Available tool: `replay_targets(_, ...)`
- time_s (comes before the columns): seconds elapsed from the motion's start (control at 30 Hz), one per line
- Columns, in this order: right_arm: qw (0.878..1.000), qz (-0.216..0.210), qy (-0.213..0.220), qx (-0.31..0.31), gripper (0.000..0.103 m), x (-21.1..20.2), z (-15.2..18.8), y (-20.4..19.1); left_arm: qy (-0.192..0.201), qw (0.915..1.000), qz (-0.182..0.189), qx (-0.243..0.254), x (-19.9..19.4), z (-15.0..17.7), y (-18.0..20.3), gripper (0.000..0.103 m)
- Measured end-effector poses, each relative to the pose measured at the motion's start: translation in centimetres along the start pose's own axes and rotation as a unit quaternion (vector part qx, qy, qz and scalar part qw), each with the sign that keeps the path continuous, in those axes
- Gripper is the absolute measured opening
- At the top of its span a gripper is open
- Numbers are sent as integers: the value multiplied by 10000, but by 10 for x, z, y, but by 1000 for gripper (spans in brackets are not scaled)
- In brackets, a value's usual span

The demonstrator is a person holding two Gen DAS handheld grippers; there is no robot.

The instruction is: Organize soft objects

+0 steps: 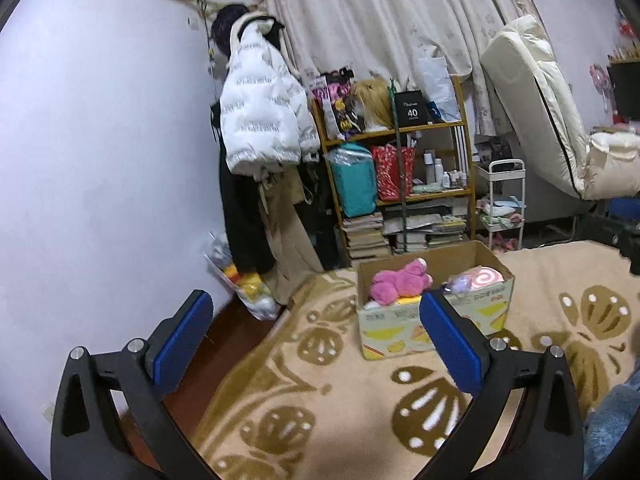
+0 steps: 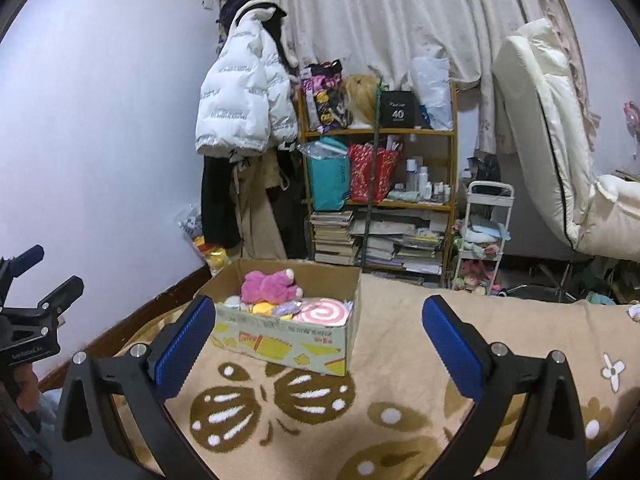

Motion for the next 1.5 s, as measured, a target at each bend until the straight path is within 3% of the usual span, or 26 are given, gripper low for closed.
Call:
replay_targets(0.13, 9998, -45, -198, 32, 103, 15, 14, -2, -322, 9994, 16, -118, 16, 15, -3, 102)
replay_targets(0.53, 9994, 112, -314, 136, 103, 30, 26, 7, -693, 9974, 112, -176, 34, 38, -1, 102)
replay_targets(1.5, 9989, 223, -335, 230, 103, 31, 32, 21, -665, 9978, 45, -19, 31, 41, 3, 102)
Point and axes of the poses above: each gripper's, at about its wrist camera, not at the fingertips, and x roughly the way its jaws point, y to its right, z to its underside, the point moved 9 cm from there along x, roughly the way its jaws point, and after that the axes turned 8 degrees about -x, right-handed, at the moved point
